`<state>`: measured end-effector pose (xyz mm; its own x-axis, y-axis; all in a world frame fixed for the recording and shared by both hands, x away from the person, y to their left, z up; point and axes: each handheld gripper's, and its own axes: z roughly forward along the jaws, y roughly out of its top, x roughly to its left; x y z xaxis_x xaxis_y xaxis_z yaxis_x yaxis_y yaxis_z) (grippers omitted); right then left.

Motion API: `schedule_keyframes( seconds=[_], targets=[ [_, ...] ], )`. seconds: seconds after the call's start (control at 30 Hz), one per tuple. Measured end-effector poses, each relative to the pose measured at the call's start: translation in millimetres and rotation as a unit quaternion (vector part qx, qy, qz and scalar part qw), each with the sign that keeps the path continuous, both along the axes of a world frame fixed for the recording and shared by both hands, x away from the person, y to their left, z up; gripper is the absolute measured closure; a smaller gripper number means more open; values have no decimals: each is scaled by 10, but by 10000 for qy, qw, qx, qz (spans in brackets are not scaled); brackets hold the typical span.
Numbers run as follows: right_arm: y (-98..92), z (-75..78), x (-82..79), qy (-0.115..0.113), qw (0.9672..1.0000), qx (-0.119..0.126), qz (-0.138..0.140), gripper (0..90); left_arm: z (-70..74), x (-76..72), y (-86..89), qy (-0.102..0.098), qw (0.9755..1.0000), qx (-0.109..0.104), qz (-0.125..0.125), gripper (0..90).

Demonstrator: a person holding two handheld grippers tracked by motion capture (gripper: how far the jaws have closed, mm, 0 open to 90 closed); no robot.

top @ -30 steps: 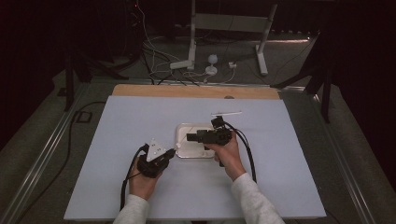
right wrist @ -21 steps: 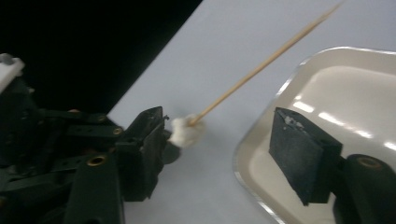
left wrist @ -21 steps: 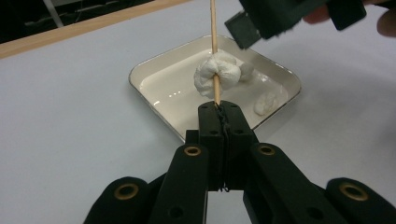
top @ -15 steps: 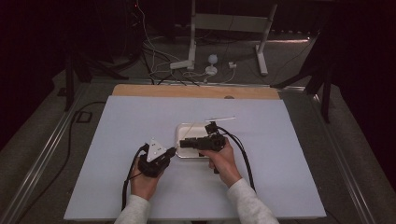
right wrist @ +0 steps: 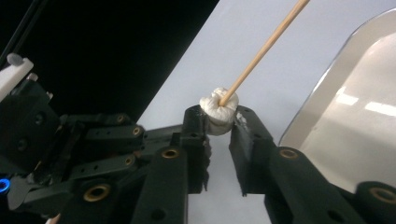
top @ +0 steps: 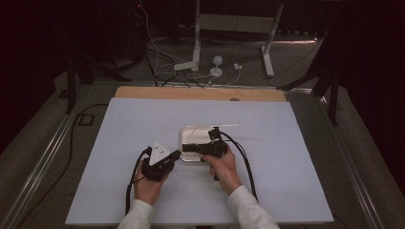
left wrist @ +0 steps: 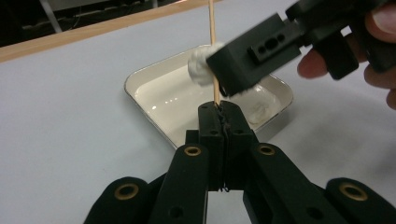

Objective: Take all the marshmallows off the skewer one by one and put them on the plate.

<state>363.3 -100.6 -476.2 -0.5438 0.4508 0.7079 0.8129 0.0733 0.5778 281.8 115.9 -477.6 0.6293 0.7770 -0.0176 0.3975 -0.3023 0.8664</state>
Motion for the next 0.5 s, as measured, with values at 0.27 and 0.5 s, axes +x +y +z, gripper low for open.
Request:
schedule_keyframes(
  seconds=[0.27,0.5],
  targets=[
    [-183,112,41,-313,9975,133,-619,794,14,-14,-10,-41,9999,-59,-101,900],
    [-333,162,87,-557,9923,179,-1090,795,7,-29,-11,-25,9998,-4,-182,900]
  ],
)
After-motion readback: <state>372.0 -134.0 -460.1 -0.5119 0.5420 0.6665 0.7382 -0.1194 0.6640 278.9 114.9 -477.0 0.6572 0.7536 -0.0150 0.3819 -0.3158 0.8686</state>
